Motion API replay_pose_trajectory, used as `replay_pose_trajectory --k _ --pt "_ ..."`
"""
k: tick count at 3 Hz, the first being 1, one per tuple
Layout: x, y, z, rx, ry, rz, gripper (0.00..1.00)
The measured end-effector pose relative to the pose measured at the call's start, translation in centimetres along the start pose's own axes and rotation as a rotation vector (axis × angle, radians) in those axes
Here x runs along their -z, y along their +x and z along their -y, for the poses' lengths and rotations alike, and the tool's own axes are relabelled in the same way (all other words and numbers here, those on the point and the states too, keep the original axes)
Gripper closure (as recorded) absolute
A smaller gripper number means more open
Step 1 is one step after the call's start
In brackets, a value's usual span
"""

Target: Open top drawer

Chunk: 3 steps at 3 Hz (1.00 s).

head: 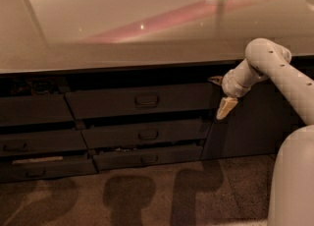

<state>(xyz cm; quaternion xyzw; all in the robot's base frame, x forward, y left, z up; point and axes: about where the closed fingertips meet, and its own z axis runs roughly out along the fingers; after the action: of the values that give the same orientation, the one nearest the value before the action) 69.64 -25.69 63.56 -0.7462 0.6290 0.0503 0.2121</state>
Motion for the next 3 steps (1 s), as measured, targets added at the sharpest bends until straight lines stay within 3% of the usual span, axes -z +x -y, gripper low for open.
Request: replay_pose_trajectory --k 3 --pt "-0.01 0.0 0.0 0.0 0.0 0.0 0.89"
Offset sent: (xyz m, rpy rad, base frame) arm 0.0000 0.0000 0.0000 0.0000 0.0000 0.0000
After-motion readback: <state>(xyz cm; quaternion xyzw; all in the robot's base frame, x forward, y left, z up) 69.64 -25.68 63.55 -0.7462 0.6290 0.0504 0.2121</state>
